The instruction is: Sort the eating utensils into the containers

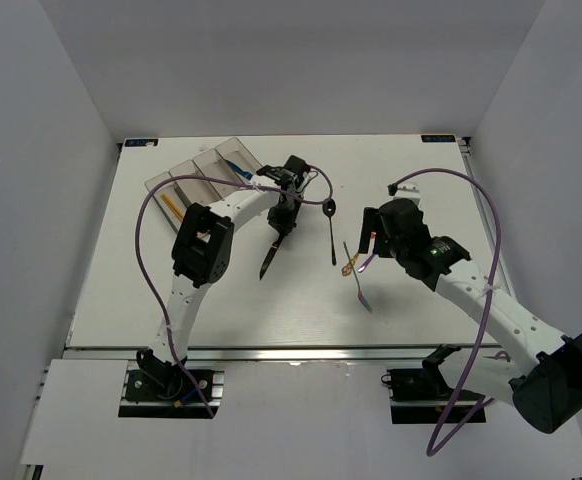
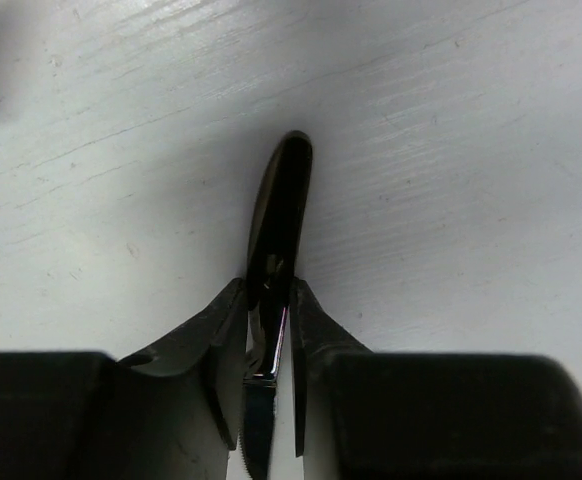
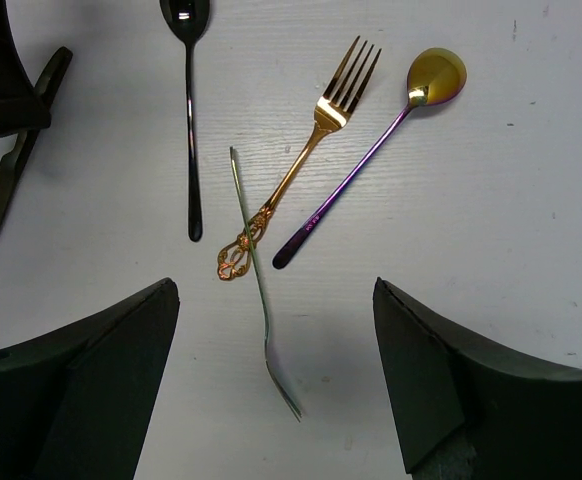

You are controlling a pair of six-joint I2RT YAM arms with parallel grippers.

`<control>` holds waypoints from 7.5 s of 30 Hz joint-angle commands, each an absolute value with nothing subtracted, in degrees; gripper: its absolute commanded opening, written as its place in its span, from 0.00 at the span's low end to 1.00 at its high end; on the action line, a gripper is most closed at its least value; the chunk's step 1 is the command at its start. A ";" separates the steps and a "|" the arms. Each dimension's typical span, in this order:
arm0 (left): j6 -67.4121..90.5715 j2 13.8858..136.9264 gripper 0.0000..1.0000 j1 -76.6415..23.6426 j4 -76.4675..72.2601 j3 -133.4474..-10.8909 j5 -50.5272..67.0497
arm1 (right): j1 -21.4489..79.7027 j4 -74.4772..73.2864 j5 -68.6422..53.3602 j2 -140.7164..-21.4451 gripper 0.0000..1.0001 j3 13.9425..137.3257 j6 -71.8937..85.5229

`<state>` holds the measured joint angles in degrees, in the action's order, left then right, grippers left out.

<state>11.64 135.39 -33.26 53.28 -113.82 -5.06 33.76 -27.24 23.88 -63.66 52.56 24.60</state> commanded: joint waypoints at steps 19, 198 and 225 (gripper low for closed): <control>18.01 126.92 0.00 -33.57 49.05 -108.02 -7.56 | 33.57 -25.58 21.80 -61.61 0.82 52.91 22.85; 24.79 53.70 0.98 -12.39 34.10 -50.01 -28.92 | 37.79 11.57 -16.79 -140.97 0.00 133.86 20.13; 23.99 51.51 0.98 -12.39 33.40 -49.57 -23.38 | 43.42 25.05 -6.16 -149.85 0.21 132.19 5.63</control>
<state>24.43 53.04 -12.62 34.26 -50.02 -24.16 42.11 21.08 -9.58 -152.11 132.40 9.52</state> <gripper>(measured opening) 0.981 0.169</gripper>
